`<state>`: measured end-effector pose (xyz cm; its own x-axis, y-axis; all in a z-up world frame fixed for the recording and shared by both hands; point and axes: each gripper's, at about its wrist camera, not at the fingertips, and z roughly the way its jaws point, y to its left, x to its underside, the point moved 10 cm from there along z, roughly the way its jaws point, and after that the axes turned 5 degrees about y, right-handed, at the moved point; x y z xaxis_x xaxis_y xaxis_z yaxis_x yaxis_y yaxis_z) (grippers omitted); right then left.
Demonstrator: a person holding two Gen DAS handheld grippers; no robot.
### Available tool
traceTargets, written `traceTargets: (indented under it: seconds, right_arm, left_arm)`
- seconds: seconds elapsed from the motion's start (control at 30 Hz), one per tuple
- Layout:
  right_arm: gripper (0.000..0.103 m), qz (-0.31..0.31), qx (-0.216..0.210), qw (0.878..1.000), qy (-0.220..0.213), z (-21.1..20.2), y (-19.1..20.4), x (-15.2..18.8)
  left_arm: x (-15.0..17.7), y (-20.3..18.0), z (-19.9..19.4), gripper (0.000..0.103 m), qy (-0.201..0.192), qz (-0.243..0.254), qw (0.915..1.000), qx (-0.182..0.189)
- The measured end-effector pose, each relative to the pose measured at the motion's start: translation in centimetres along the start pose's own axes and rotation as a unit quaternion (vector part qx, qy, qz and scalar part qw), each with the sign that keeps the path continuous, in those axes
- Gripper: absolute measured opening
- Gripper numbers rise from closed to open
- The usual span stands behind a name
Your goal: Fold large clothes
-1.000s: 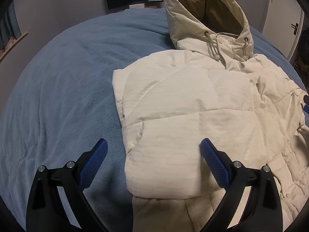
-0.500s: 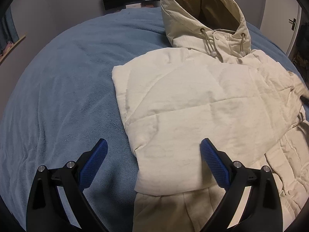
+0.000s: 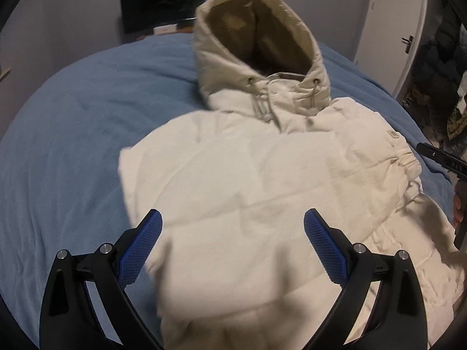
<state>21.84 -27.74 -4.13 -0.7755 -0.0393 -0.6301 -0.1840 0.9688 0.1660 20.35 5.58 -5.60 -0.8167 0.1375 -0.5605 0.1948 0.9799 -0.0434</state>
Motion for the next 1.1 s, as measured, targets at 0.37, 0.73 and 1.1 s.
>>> traceTargets:
  seconds: [0.37,0.73,1.1]
  right_arm:
    - [0.061,-0.126,0.006,0.991,0.045,6.1,3.3,2.3]
    - [0.063,-0.137,0.02,0.99,0.03,8.7,3.1,3.9]
    - [0.083,-0.124,0.027,0.992,0.029,7.8,3.3,4.4]
  left_arm:
    - [0.9,-1.6,5.3,0.094,0.036,0.024,0.9991,-0.004]
    - [2.0,-1.5,8.8,0.097,0.054,0.066,0.9962,-0.018]
    - [2.5,-1.5,8.5,0.098,0.053,0.063,0.9964,-0.018]
